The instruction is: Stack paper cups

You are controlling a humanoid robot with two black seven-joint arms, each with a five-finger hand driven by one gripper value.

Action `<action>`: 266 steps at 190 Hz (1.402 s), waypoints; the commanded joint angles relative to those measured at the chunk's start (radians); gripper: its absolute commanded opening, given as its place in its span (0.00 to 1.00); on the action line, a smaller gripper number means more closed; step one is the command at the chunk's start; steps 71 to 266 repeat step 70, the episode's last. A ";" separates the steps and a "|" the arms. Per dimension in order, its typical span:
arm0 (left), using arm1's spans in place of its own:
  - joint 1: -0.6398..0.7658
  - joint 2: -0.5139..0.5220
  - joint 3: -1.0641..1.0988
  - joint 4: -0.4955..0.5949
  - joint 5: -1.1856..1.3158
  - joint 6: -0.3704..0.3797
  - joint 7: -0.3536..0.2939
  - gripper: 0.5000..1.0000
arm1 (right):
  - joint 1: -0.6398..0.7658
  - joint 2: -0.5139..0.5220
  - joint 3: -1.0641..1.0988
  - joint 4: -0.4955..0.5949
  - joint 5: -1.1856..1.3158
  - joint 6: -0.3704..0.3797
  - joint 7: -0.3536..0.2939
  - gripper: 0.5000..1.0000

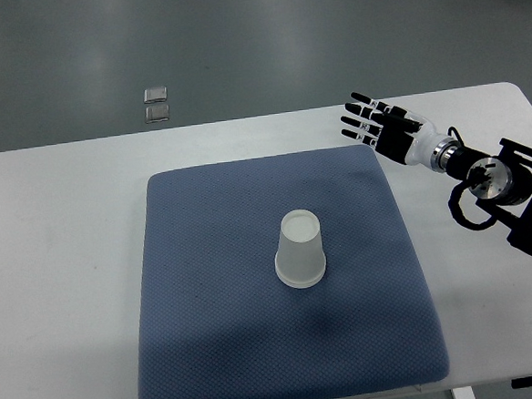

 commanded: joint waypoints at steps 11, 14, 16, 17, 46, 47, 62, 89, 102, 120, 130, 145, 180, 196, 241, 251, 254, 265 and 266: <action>0.000 0.000 0.000 0.000 0.000 0.000 -0.001 1.00 | -0.014 -0.004 0.003 0.003 0.000 0.026 0.009 0.85; 0.000 0.000 0.000 0.000 0.000 0.000 -0.001 1.00 | -0.014 -0.004 0.003 0.003 -0.002 0.028 0.009 0.85; 0.000 0.000 0.000 0.000 0.000 0.000 -0.001 1.00 | -0.014 -0.004 0.003 0.003 -0.003 0.031 0.010 0.85; 0.000 0.000 0.000 0.000 0.000 0.000 -0.001 1.00 | -0.014 -0.004 0.003 0.003 -0.006 0.034 0.010 0.85; 0.000 0.000 0.000 0.002 0.000 0.000 0.001 1.00 | -0.015 -0.004 0.003 0.005 -0.008 0.063 0.010 0.85; 0.000 0.000 0.000 0.002 0.000 0.000 0.001 1.00 | -0.015 -0.004 0.003 0.005 -0.008 0.063 0.010 0.85; 0.000 0.000 0.000 0.000 0.000 0.000 0.001 1.00 | -0.015 -0.008 0.005 0.006 -0.008 0.074 0.013 0.85; 0.000 0.000 0.000 0.000 0.000 0.000 0.001 1.00 | -0.015 -0.008 0.009 0.006 -0.008 0.077 0.013 0.85; 0.000 0.000 0.000 0.000 0.000 0.000 0.001 1.00 | -0.015 -0.008 0.009 0.006 -0.008 0.077 0.013 0.85; 0.000 0.000 0.000 0.000 0.000 0.000 0.001 1.00 | -0.015 -0.008 0.009 0.006 -0.008 0.077 0.013 0.85; 0.000 0.000 0.000 0.000 0.000 0.000 0.001 1.00 | -0.015 -0.008 0.009 0.006 -0.008 0.077 0.013 0.85; 0.000 0.000 0.000 0.000 0.000 0.000 0.001 1.00 | -0.015 -0.008 0.009 0.006 -0.008 0.077 0.013 0.85; 0.000 0.000 0.000 0.000 0.000 0.000 0.001 1.00 | -0.015 -0.008 0.009 0.006 -0.008 0.077 0.013 0.85; 0.000 0.000 0.000 0.000 0.000 0.000 0.001 1.00 | -0.015 -0.008 0.009 0.006 -0.008 0.077 0.013 0.85; 0.000 0.000 0.000 0.000 0.000 0.000 0.001 1.00 | -0.015 -0.008 0.009 0.006 -0.008 0.077 0.013 0.85; 0.000 0.000 0.000 0.000 0.000 0.000 0.001 1.00 | -0.015 -0.008 0.009 0.006 -0.008 0.077 0.013 0.85; 0.000 0.000 0.000 0.000 0.000 0.000 0.001 1.00 | -0.015 -0.008 0.009 0.006 -0.008 0.077 0.013 0.85; 0.000 0.000 0.000 0.000 0.000 0.000 0.001 1.00 | -0.015 -0.008 0.009 0.006 -0.008 0.077 0.013 0.85; 0.000 0.000 0.000 0.000 0.000 0.000 0.001 1.00 | -0.015 -0.008 0.009 0.006 -0.008 0.077 0.013 0.85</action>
